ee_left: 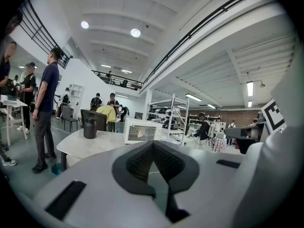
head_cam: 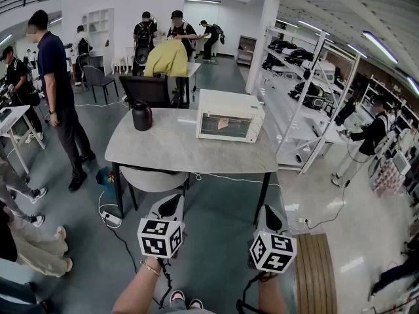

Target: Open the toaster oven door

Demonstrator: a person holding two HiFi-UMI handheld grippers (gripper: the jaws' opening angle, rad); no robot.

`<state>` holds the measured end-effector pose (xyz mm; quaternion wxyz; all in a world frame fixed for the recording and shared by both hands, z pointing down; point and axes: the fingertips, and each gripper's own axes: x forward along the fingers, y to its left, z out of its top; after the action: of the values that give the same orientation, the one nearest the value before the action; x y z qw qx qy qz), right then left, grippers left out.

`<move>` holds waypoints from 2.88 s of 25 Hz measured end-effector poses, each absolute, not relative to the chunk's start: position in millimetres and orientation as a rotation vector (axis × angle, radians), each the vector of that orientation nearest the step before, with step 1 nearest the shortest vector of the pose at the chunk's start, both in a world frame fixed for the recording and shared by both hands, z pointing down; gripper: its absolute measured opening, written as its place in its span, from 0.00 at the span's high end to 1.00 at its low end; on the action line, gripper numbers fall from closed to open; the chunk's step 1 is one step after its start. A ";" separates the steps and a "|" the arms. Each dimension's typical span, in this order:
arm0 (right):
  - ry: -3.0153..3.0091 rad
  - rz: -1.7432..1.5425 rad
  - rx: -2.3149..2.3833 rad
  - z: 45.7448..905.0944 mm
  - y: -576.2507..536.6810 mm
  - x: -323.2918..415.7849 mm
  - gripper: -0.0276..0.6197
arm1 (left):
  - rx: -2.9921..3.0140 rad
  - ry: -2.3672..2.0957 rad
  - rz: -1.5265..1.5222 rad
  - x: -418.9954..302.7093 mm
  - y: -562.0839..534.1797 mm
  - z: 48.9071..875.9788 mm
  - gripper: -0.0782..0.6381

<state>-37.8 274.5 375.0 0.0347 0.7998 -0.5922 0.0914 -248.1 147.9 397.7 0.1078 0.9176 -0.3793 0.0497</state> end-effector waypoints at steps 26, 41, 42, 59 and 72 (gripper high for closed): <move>-1.683 0.375 2.578 389.5 234.5 -36.5 0.95 | 2.703 -1.007 0.212 -251.6 73.9 417.9 0.89; -1.676 0.356 2.588 389.6 135.7 60.9 0.95 | 2.702 -1.014 0.215 -160.3 -27.9 423.2 0.89; -1.684 0.350 2.581 387.8 126.1 71.3 0.95 | 2.701 -1.022 0.209 -150.7 -36.7 421.5 0.89; -1.812 0.356 2.516 384.3 3.1 202.1 0.95 | 2.648 -1.159 0.210 -41.1 -143.4 415.8 0.89; -1.820 0.395 2.502 396.2 -82.0 242.5 0.95 | 2.650 -1.171 0.201 -0.6 -226.6 411.2 0.89</move>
<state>242.5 -82.0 396.2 0.0114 0.8022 -0.5834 0.1267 -0.6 -226.6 411.2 0.1185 0.9060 -0.4004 0.0686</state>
